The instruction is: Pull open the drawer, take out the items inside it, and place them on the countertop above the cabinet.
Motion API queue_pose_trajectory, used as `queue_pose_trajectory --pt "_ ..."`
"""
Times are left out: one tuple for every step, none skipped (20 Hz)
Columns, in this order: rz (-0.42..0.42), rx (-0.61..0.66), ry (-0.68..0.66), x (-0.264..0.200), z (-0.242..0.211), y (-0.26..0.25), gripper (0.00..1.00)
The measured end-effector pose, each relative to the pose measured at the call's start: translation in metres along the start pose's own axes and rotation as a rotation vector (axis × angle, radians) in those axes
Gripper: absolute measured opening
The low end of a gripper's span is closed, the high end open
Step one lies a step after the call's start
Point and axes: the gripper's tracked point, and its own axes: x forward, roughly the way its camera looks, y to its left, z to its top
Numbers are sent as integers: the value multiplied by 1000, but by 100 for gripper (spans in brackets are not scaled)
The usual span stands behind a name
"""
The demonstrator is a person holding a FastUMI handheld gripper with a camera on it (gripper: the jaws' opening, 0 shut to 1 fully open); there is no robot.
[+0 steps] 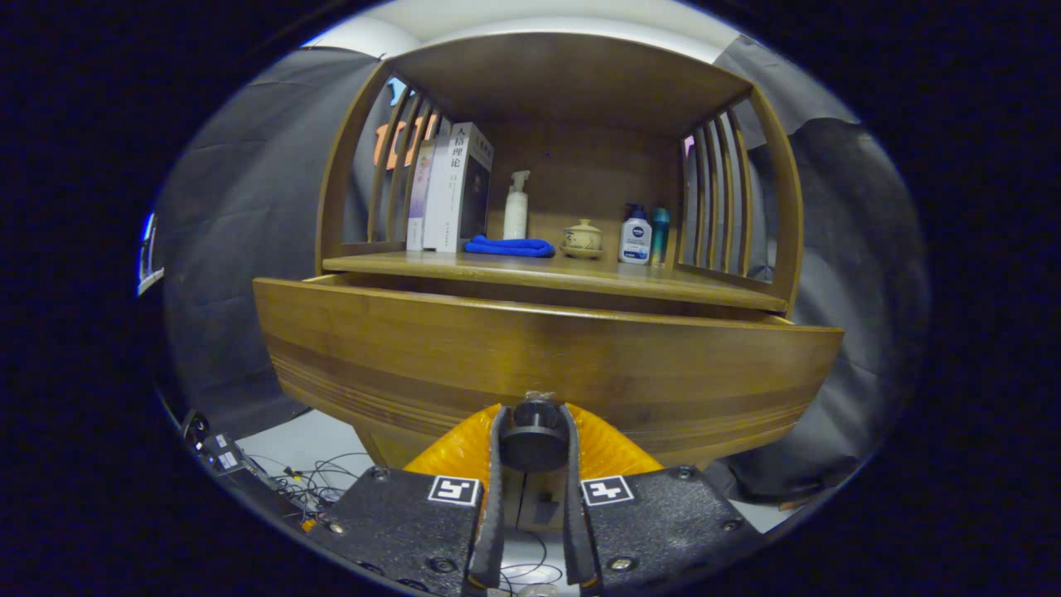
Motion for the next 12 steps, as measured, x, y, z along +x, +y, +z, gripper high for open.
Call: queue_pose_trajectory --pt "4 0 1 -6 -2 1 32" --pt "8 5 6 -12 -3 1 32" --pt "11 14 10 -16 -4 1 32" --pt "13 19 12 -22 -5 2 32" --pt "15 21 13 -27 -7 2 31" --pt "15 20 11 -32 -8 2 31" --pt "14 20 9 -37 -9 3 31" --pt "16 23 9 -43 -11 3 31" --pt "18 25 9 -48 -14 4 31" --pt "19 23 12 -53 -16 4 32" --pt "20 20 14 -58 -19 4 32" --pt "21 24 15 -63 -21 4 31"
